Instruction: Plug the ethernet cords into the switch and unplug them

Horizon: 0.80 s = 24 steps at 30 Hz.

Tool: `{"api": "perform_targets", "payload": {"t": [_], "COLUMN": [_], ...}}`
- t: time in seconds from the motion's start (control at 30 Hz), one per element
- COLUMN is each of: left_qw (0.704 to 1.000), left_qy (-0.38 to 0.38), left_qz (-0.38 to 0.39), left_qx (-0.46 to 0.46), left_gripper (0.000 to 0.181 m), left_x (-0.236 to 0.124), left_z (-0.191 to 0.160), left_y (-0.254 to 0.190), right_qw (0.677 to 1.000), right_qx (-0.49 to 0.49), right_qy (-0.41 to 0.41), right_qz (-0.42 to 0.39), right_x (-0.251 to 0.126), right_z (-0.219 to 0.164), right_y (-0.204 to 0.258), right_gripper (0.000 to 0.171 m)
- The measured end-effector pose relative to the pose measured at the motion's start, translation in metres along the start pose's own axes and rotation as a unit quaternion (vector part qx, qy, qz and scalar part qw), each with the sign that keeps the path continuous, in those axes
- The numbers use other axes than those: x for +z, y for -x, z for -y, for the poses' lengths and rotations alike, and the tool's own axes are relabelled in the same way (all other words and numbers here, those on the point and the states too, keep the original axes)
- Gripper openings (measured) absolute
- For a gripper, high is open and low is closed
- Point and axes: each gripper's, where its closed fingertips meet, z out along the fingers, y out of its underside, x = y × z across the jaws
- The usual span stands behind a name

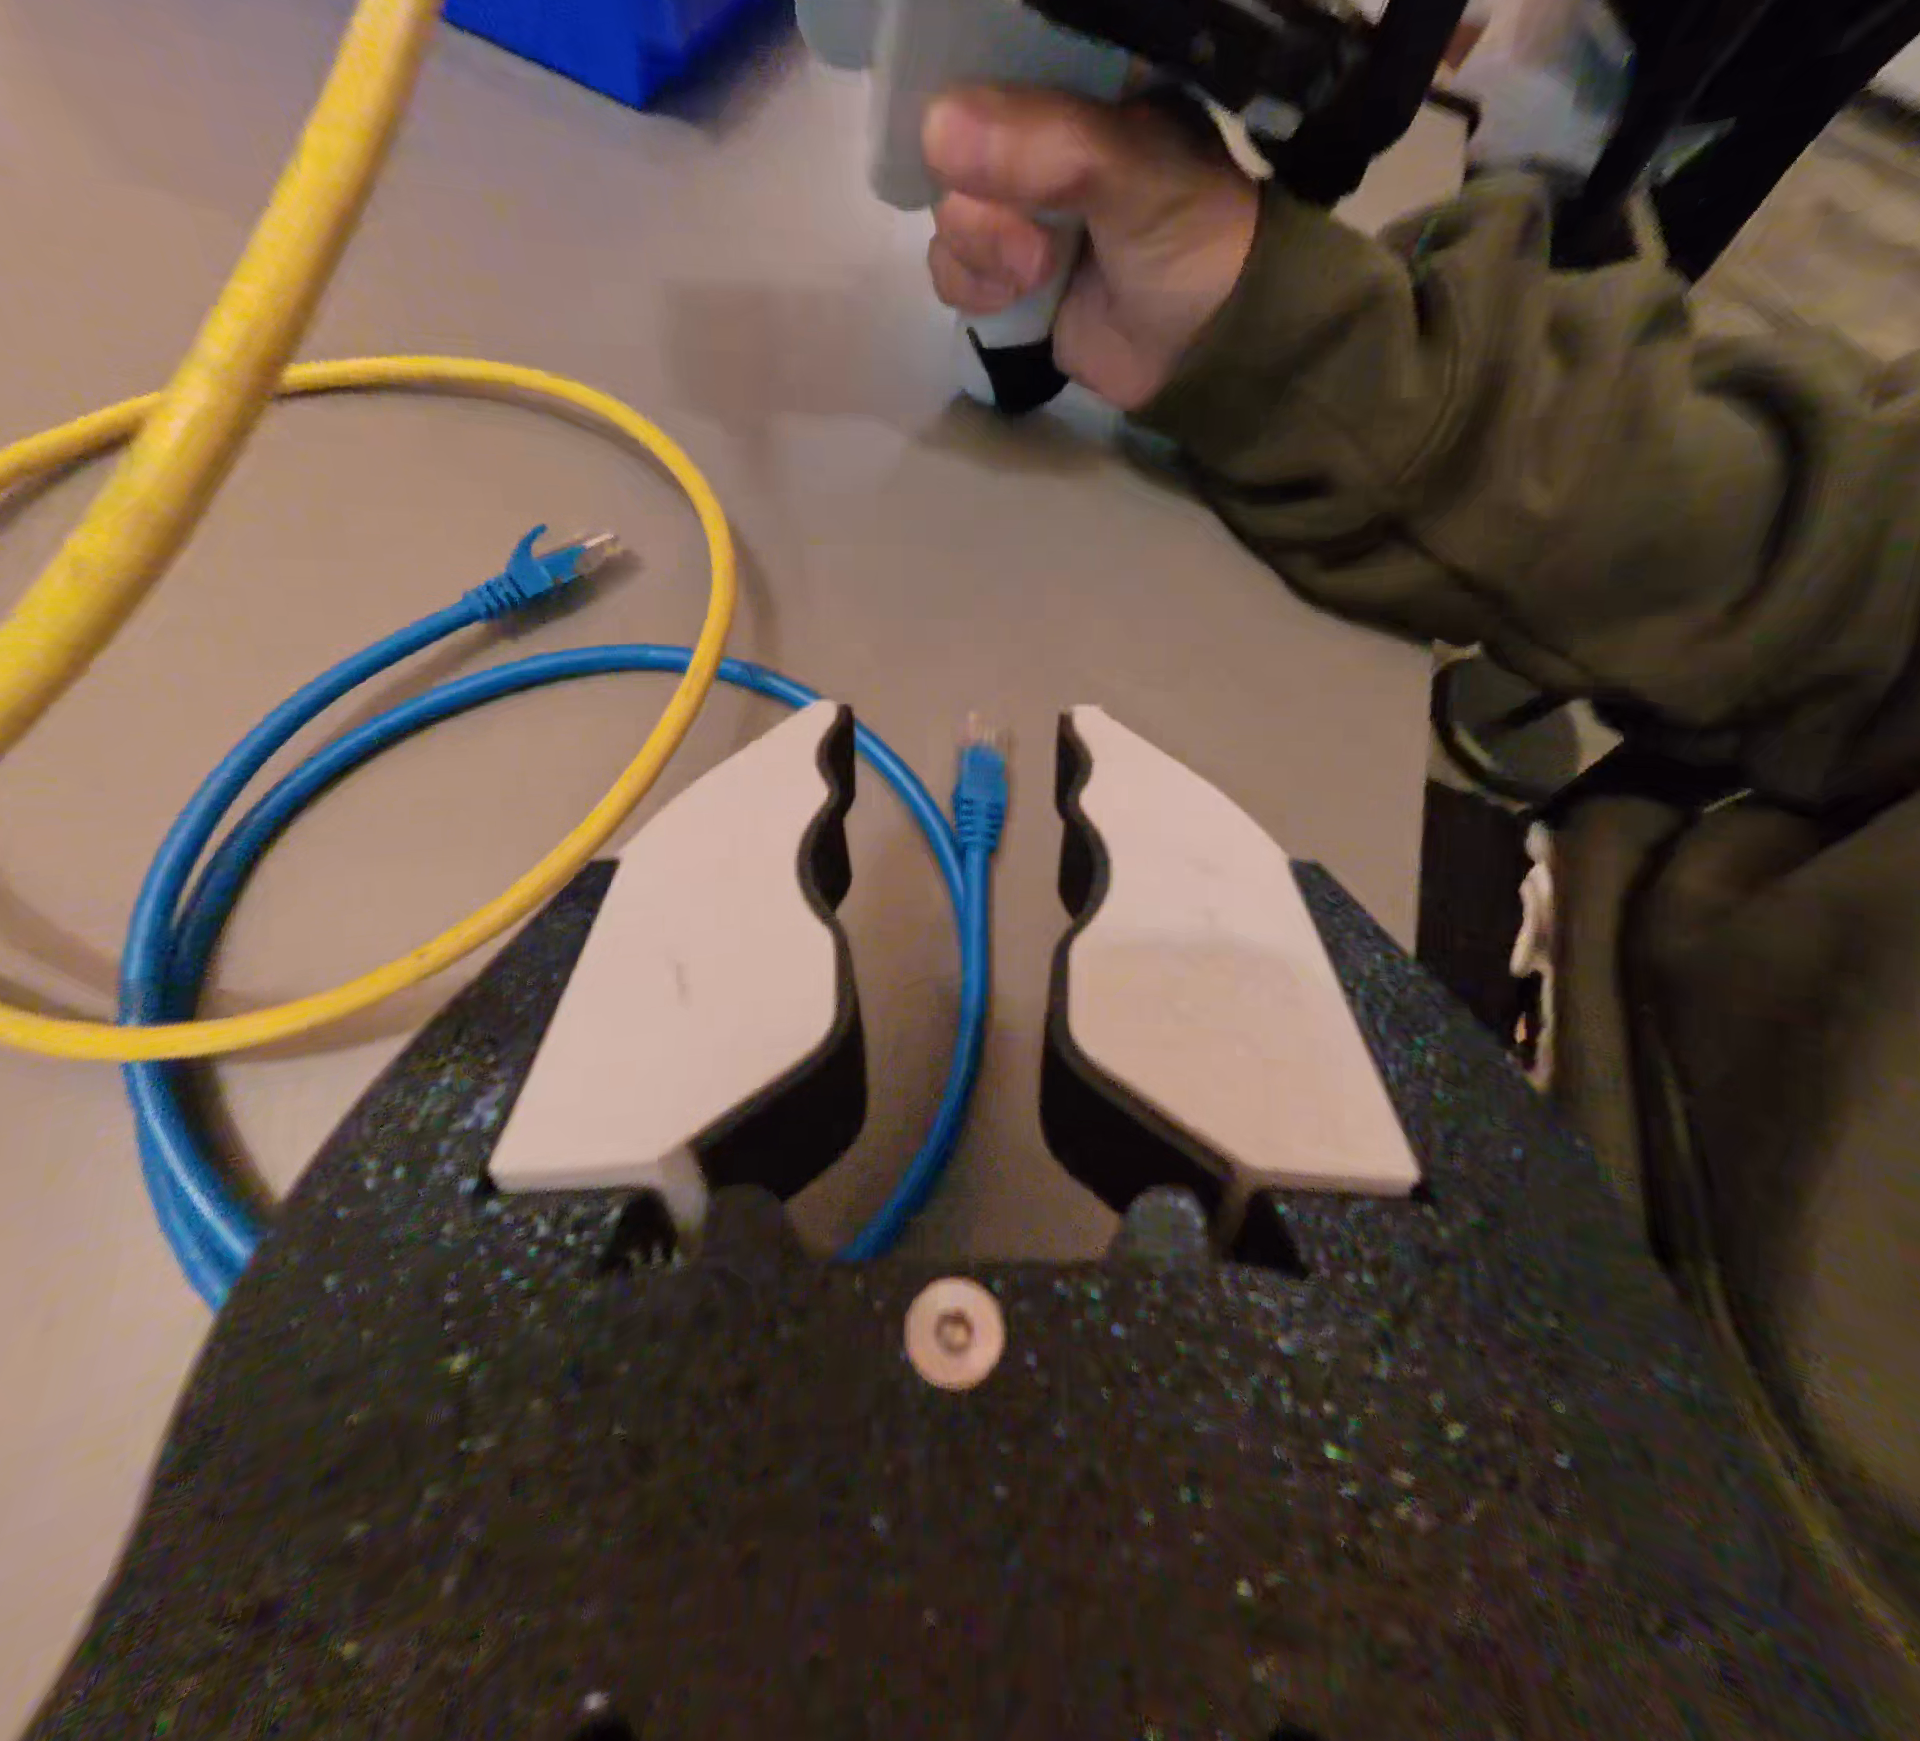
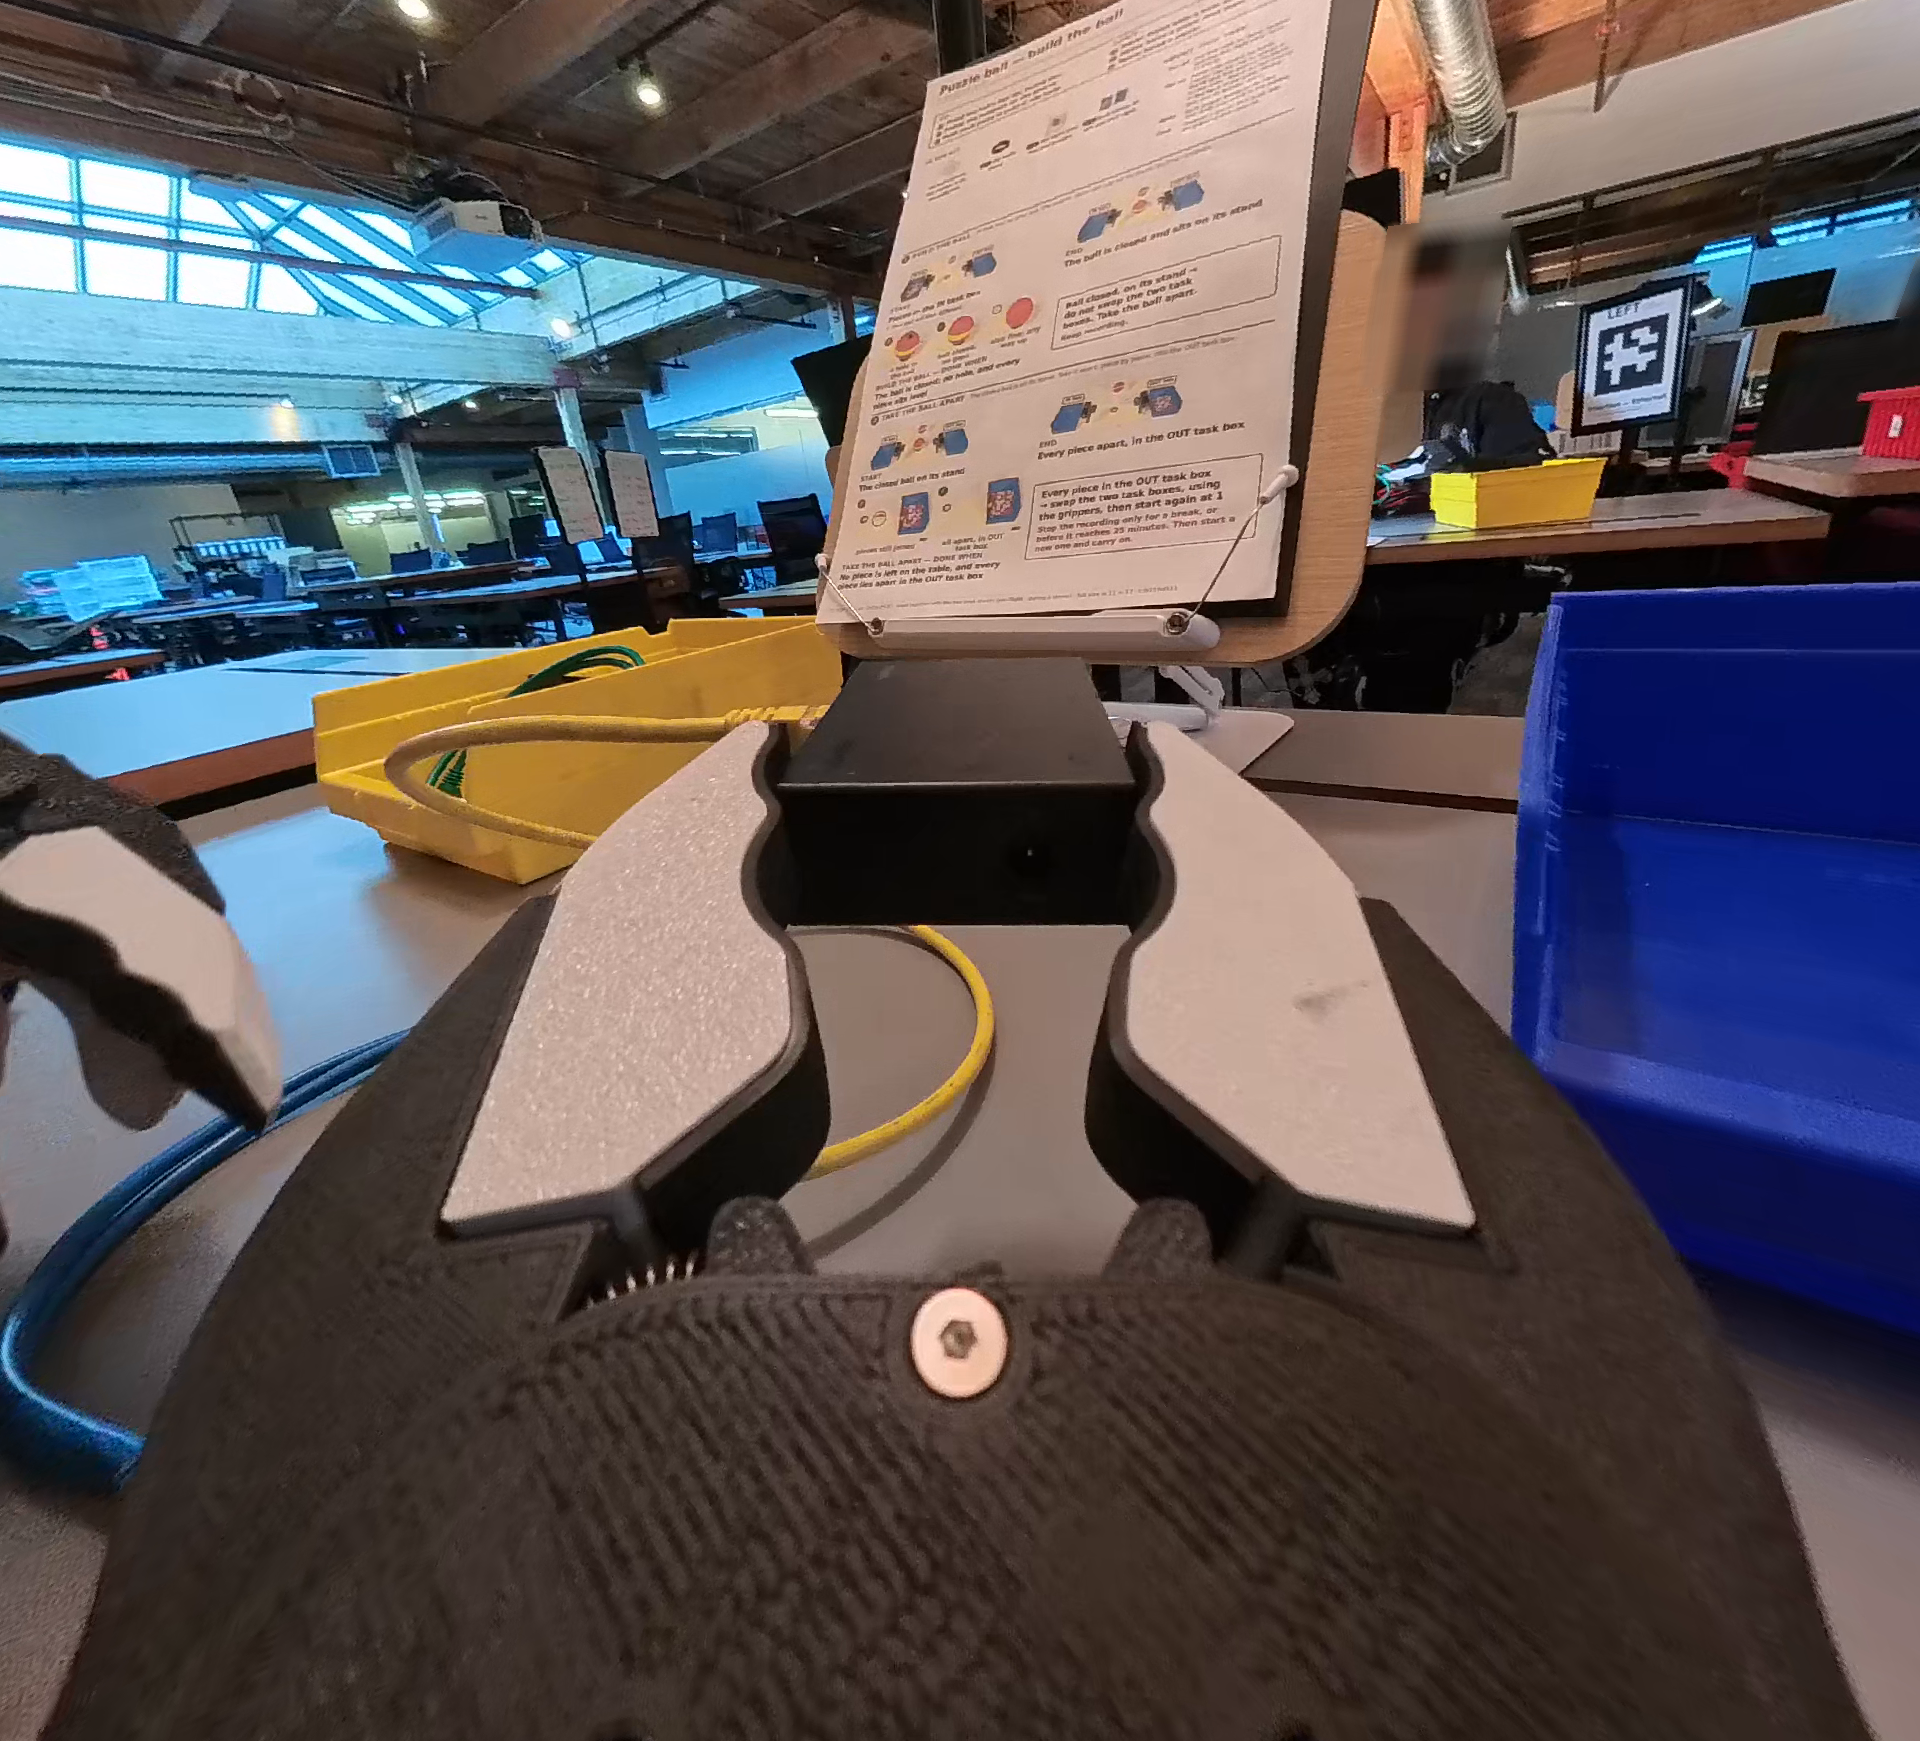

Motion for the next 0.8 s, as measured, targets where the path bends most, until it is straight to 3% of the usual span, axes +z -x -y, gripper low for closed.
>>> {"api": "perform_targets", "payload": {"t": [0.27,0.33,0.4,0.63,0.8], "left_qw": [0.983,0.980,0.983,0.982,0.975], "left_qy": [0.125,0.126,0.119,0.000,-0.004], "left_qz": [0.022,0.051,0.057,0.176,0.218], "left_qx": [0.136,0.143,0.130,0.065,0.032], "left_gripper": [0.023,0.010,0.010,0.009,0.009], "left_x": [0.036,0.040,0.043,0.013,0.015], "left_z": [-0.045,-0.046,-0.044,0.031,0.064], "left_y": [-0.013,-0.005,-0.004,0.019,0.044], "right_qw": [1.000,1.000,1.000,1.000,0.999], "right_qx": [-0.019,-0.017,-0.010,-0.015,-0.042], "right_qy": [0.009,0.008,0.004,0.008,0.015], "right_qz": [0.004,0.004,0.001,-0.001,0.003], "right_x": [0.002,0.002,0.001,0.002,0.004], "right_z": [-0.003,-0.002,-0.001,-0.002,-0.005], "right_y": [0.005,0.005,0.002,0.003,0.010], "right_gripper": [0.062,0.062,0.062,0.062,0.062]}}
